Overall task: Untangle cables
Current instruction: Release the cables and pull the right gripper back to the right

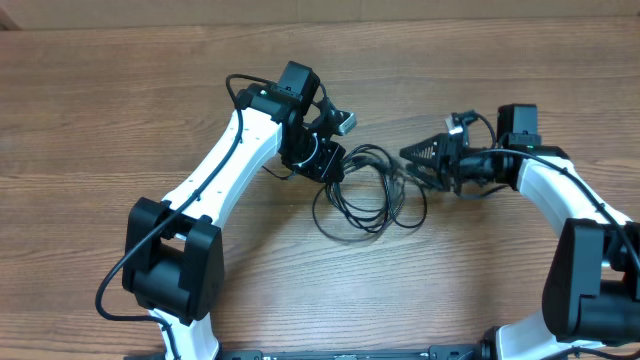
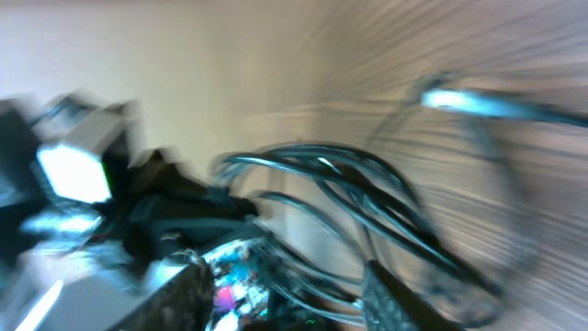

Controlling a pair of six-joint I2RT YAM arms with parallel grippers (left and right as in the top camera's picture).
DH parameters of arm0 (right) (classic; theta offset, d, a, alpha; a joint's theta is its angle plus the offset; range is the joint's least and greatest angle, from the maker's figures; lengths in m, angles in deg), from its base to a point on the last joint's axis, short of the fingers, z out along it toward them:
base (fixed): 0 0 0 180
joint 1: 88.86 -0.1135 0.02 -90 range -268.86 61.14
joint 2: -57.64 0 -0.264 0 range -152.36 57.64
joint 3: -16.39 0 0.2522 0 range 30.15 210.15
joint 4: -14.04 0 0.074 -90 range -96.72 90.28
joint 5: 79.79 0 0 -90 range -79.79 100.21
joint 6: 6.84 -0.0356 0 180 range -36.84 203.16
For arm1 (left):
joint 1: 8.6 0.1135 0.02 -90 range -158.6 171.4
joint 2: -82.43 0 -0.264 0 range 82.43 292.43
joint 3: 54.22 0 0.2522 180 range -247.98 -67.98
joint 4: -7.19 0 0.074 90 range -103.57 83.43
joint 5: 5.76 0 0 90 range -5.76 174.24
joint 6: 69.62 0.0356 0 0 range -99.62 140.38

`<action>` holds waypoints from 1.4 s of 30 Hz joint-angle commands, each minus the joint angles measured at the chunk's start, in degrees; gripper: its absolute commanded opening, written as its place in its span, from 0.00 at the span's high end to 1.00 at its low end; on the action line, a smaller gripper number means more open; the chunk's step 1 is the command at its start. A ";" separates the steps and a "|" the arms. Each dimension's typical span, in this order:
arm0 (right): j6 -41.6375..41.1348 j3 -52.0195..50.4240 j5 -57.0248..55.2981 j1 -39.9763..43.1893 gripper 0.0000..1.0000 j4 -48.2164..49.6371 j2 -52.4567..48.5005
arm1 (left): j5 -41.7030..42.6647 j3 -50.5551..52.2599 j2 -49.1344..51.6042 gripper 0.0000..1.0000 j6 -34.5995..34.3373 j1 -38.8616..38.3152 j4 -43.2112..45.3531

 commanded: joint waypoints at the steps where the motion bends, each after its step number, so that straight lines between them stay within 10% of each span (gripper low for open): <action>1: 3.52 0.98 -17.27 0.09 0.46 -3.91 1.44 | -6.82 0.09 -0.98 0.96 -2.27 -0.28 0.04; 9: 3.50 0.83 -38.38 0.07 0.41 -11.65 1.44 | -17.77 0.31 -0.28 0.92 -12.81 -0.37 0.52; 14: 3.45 0.83 -39.15 0.07 0.39 -11.76 1.44 | -18.80 0.31 0.22 0.30 -13.51 -0.28 0.48; 17: 3.45 0.83 -39.17 0.07 0.38 -11.76 1.44 | -20.81 0.31 0.37 0.23 -15.65 -0.28 0.46; 23: 3.50 0.83 -40.00 0.07 0.21 -11.32 1.44 | -21.18 0.31 0.37 0.34 -16.46 -0.81 0.66; 29: 2.71 0.83 -46.82 0.09 0.27 -10.91 1.44 | -21.20 0.72 0.37 0.95 -16.96 -1.77 0.72; 35: -0.24 0.17 -51.25 0.09 0.87 -10.67 1.44 | -21.22 4.11 0.37 0.90 -17.81 -2.69 3.72; 42: -0.22 -2.10 -48.61 -0.15 0.87 -10.51 1.44 | -21.33 9.68 0.37 0.73 -20.13 -2.82 4.79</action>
